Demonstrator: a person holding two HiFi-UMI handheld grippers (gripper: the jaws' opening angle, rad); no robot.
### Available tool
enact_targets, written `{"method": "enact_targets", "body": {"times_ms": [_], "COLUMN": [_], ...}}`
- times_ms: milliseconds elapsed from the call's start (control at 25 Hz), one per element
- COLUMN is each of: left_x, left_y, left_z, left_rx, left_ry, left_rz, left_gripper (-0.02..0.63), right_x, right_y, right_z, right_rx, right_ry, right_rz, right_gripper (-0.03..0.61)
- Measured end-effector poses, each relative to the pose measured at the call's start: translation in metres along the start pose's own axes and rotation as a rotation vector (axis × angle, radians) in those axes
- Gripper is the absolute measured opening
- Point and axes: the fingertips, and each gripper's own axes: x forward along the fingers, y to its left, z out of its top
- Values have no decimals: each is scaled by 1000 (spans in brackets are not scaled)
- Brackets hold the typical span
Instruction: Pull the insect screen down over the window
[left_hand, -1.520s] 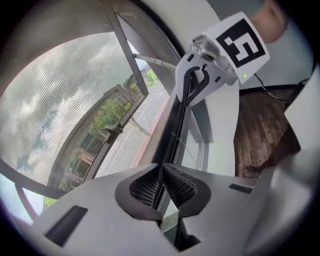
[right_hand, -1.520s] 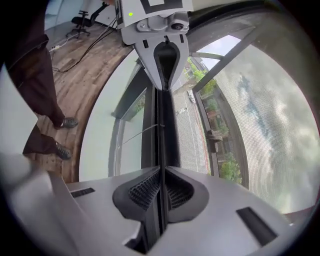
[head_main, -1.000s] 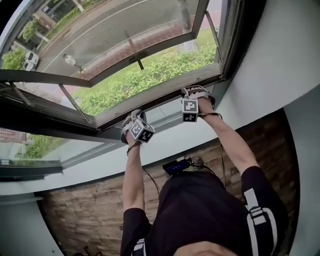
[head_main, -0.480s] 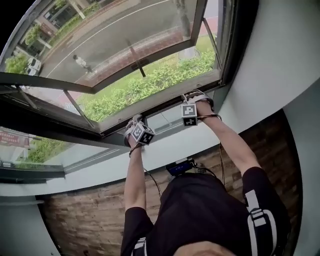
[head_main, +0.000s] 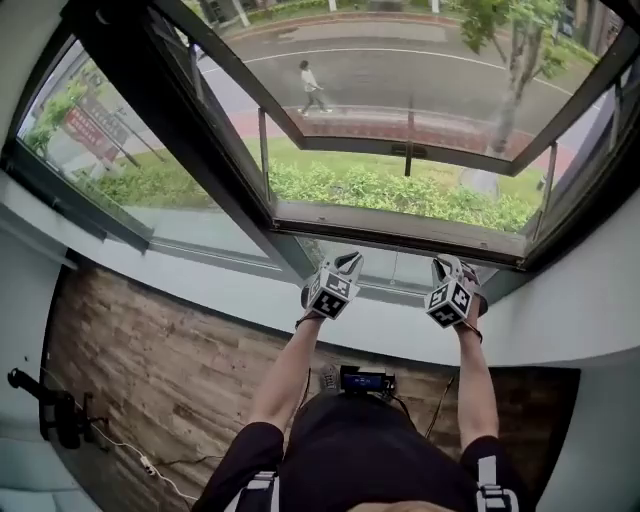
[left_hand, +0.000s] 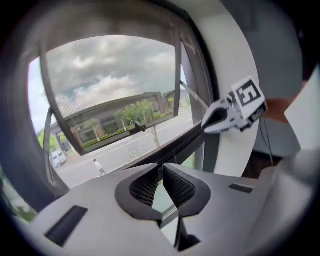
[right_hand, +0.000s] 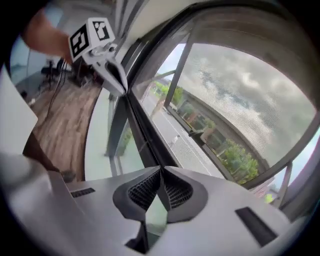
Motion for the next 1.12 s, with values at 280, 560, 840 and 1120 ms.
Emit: {"method": "enact_targets", "body": {"times_ms": [280,560,840,1120], "left_x": [-74,-177,-274,-336], "left_y": [-5,-22,-42,-54], "left_z": [28,54,3,-23], "left_rx": [-303,-341,-393,-459], "left_ry": [-324,-507,-619,-714], "left_rz": [-71,-169,-247,-326], "left_gripper": [32,32,32,31], "right_x": [-47,-140,-231,-291], "right_y": [30,57,135,184], "right_z": [53,80,93,104], "right_rx": [295,548,723,794], "right_ry": [-282,-410,-508,-540], "right_rz": [112,74,-3,-47], "right_gripper": [23,23,23,23]}}
